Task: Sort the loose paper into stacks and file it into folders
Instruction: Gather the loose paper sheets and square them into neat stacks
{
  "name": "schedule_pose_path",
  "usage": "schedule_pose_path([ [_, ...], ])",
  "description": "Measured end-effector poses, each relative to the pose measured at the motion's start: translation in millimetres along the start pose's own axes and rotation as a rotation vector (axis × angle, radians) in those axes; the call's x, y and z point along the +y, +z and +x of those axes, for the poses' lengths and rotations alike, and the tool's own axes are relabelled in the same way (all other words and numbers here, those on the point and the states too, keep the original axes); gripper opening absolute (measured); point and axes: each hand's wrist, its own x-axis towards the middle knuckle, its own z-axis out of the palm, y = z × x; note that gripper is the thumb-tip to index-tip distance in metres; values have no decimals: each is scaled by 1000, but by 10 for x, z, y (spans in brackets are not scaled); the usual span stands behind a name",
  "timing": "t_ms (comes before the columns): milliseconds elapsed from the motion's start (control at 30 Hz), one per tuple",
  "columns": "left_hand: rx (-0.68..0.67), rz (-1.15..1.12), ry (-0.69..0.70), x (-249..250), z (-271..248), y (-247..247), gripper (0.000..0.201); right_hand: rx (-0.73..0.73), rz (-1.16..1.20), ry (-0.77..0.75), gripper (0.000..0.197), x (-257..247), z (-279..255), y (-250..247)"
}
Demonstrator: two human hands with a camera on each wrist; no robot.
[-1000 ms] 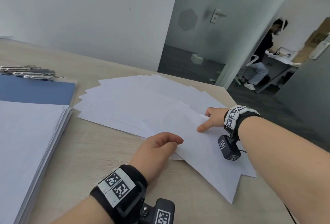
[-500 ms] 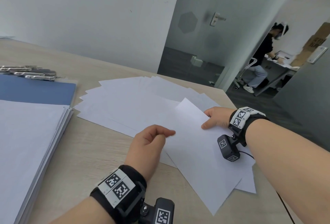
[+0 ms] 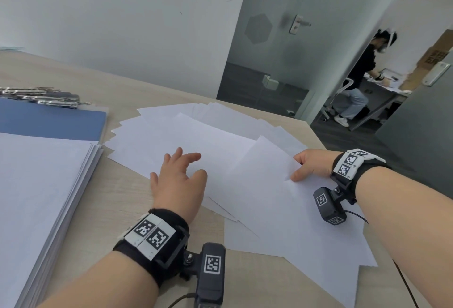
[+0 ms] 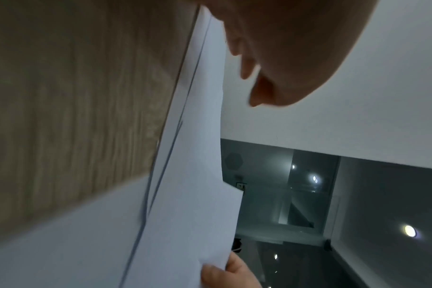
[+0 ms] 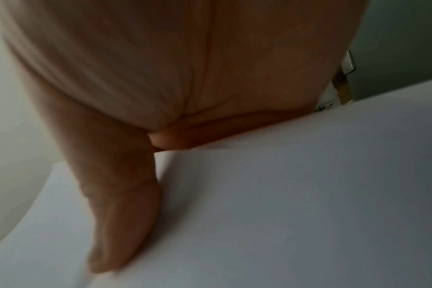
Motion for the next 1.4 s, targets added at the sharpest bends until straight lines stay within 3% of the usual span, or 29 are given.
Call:
schedule_pose_path([
  [133,-252,318,-31,34,3,4,56,70,64,33,21,113,-11,-88],
  [333,-338,361,-19,33,-37,-1,52,234,159,98,14,238,33,-240],
  [533,-339,146,-30,102,-70,-26,37,268,313,136,24,208,85,-167],
  [700,-295,-57,-96,129,-103,-44,18,172,298,144,22,18,157,57],
  [833,-241,-172,-105,129,-98,-48,20,151,263,174,41,-57,203,149],
  [1000,-133,-237,-98,134,-107,-44,23,230,119,136,45,-111,184,55],
  [1100,-108,-193,-77,116,-111,-45,23,258,28,159,34,-37,213,-8],
  [1233,-146,-208,-116,113,-101,-33,20,219,3,165,57,-66,216,57],
  [1400,-141,-228,-96,72,-75,-14,19,104,67,131,25,-326,176,225],
])
